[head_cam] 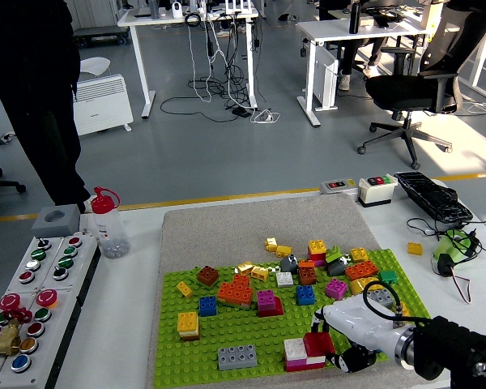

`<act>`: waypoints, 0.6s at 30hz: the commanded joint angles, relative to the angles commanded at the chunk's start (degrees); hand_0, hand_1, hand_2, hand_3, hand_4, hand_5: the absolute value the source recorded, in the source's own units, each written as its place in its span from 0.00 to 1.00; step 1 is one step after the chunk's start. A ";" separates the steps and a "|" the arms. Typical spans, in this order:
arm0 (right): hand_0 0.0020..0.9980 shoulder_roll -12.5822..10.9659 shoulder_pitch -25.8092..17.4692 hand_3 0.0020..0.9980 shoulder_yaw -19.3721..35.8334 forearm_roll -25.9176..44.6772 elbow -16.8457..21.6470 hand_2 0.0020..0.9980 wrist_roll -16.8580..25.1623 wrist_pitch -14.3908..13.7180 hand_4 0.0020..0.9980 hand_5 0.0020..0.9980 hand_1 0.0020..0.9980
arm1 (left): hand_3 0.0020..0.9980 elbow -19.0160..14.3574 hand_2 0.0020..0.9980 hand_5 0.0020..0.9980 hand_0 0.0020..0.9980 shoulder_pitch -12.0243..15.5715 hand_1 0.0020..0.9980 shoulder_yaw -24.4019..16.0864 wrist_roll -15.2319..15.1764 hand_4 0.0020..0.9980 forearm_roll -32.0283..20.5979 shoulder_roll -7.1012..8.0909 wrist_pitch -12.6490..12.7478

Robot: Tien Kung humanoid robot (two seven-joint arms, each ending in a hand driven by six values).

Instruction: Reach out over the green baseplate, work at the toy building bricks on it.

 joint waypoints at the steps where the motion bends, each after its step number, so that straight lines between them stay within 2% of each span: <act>1: 0.11 0.01 0.00 0.68 0.00 0.00 -0.01 0.63 -0.01 0.04 0.68 0.17 0.32 | 0.67 0.00 0.80 1.00 0.73 0.00 0.78 0.00 0.00 0.47 0.01 0.00 0.00; 18: 0.12 0.09 0.00 0.71 -0.09 0.20 -0.27 0.70 -0.12 0.54 0.70 0.17 0.34 | 0.67 0.00 0.80 1.00 0.73 0.01 0.78 0.06 0.05 0.47 0.02 -0.03 -0.02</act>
